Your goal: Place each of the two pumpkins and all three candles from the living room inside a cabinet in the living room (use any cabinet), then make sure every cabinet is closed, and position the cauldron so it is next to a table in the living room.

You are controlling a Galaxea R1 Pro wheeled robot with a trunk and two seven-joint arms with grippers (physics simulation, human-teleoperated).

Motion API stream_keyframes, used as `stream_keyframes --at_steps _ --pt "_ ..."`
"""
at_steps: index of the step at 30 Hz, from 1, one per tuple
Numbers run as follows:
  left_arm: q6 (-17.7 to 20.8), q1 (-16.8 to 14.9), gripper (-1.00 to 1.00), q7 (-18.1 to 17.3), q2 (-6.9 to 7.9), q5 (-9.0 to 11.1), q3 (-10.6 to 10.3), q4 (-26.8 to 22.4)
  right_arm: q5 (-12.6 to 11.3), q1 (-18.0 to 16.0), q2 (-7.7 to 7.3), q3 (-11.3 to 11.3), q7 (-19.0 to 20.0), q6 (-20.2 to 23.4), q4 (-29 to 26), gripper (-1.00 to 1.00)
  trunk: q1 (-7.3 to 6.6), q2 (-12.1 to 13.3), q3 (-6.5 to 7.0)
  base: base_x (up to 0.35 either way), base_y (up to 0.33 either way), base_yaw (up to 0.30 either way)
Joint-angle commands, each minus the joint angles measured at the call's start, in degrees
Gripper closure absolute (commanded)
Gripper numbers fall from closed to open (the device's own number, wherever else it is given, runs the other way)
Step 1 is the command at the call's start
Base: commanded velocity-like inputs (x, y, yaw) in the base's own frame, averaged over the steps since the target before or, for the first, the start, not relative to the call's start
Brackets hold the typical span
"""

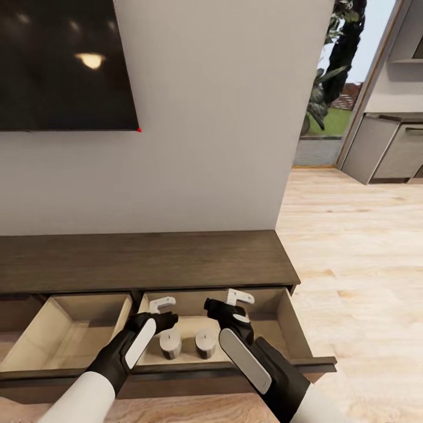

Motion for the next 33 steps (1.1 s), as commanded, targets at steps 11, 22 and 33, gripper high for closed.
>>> stream_keyframes --at_steps 11,22,33 --pt "0.16 -0.03 -1.00 0.62 0.00 0.55 -0.16 -0.17 -0.30 2.74 -2.57 0.05 -0.01 -4.84 -1.95 -1.00 -2.44 4.40 1.93 -0.068 0.000 0.000" --pt "0.22 -0.03 -1.00 0.63 -0.02 0.52 -0.11 -0.21 -0.28 2.93 -2.63 0.08 0.04 -3.83 -4.63 -1.00 -4.85 8.81 3.90 -0.062 0.000 0.000" --pt "3.49 0.10 -1.00 0.63 0.24 0.52 -0.22 -3.79 -0.24 2.94 -2.63 0.04 -0.29 -3.65 -4.94 -1.00 -7.27 13.23 5.88 -0.127 0.028 0.000"
